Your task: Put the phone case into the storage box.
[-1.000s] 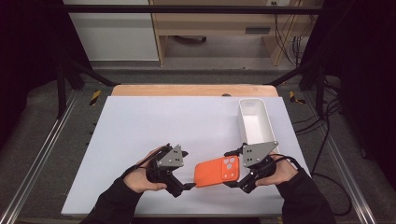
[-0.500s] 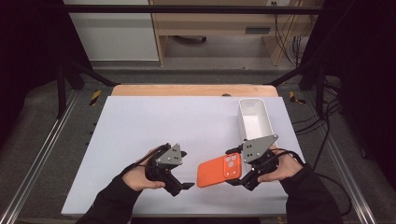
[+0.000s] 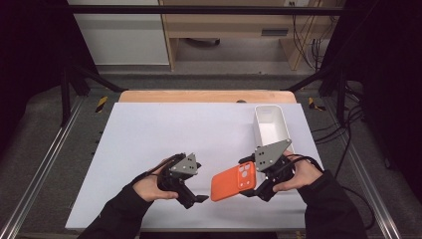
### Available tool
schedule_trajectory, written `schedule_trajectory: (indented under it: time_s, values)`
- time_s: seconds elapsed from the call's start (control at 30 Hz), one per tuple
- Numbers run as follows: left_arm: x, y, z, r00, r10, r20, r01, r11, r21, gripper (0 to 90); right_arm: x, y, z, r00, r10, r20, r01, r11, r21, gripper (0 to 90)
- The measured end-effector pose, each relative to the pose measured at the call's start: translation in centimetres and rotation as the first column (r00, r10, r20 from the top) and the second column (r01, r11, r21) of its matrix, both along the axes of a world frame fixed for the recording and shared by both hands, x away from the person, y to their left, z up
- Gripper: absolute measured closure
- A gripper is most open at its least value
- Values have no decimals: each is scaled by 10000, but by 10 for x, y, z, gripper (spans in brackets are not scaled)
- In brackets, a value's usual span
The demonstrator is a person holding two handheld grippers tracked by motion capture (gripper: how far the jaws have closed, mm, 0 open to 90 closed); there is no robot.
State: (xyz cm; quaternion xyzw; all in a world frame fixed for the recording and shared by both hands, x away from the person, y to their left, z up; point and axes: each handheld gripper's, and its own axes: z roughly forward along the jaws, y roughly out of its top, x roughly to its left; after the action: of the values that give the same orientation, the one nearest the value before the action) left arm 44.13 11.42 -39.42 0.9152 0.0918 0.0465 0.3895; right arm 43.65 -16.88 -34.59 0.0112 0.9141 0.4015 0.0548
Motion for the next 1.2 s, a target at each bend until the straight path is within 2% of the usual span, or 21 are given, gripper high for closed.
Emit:
schedule_trajectory:
  time_s: [0.43,0.57,0.73,1.0,1.2]
  values:
    - [2,-12,-4,9986,-380,-362,401,9974,599,6,3,7,3,9999,82,-81,-86,9987,-494,162]
    - [2,-15,-4,9980,-516,-367,541,9961,702,6,4,9,4,9999,107,-101,-113,9981,-599,162]
    - [2,-20,-5,9950,-823,-574,874,9918,936,6,4,12,6,9998,151,-106,-158,9970,-756,162]
    - [4,-29,-8,9934,-999,-557,1063,9860,1283,5,5,16,6,9996,221,-164,-236,9951,-959,162]
    - [6,-37,-10,9926,-1086,-547,1166,9776,1751,5,7,20,5,9996,226,-179,-244,9933,-1126,162]
